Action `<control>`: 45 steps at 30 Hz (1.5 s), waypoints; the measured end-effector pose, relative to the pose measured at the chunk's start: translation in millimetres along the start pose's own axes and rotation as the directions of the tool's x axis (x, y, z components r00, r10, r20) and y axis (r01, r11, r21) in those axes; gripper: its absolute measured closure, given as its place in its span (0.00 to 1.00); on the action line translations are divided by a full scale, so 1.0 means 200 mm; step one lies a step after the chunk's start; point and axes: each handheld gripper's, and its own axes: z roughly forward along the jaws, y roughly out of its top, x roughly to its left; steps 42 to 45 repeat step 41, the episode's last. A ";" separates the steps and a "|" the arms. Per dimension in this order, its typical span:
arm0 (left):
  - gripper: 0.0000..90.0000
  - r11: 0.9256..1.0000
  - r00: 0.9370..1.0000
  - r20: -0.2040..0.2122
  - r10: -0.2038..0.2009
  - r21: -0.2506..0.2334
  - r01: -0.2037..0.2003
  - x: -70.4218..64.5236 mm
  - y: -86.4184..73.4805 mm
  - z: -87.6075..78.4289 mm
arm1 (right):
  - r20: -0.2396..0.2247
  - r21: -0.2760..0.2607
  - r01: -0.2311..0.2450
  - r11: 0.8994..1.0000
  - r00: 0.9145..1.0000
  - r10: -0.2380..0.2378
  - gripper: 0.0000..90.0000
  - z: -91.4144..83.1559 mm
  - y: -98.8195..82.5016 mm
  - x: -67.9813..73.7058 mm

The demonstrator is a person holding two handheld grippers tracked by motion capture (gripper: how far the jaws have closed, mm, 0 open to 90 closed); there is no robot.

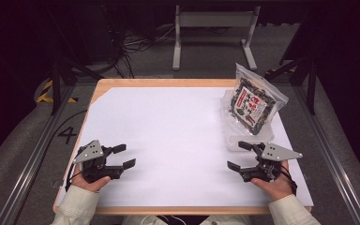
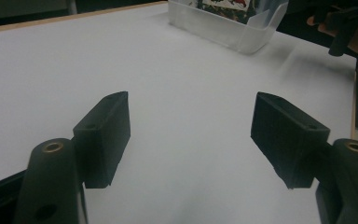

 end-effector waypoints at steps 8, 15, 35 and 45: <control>0.32 1.000 1.000 0.030 -0.002 -0.017 0.002 -0.01 -0.02 0.00 | 0.024 0.061 -0.011 0.998 1.000 0.009 0.16 0.05 -0.09 -0.01; 0.32 1.000 0.999 0.039 0.002 -0.015 -0.002 -0.01 -0.05 -0.01 | 0.018 0.089 0.002 0.996 1.000 -0.004 0.15 0.07 -0.10 -0.01; 0.32 0.999 0.998 0.054 -0.022 -0.026 0.024 -0.01 -0.06 0.01 | 0.009 0.151 0.020 0.988 1.000 -0.022 0.14 0.10 -0.12 -0.01; 0.32 0.999 0.998 0.054 -0.025 -0.025 0.026 -0.01 -0.06 0.01 | 0.010 0.150 0.031 0.988 0.999 -0.033 0.15 0.10 -0.12 -0.01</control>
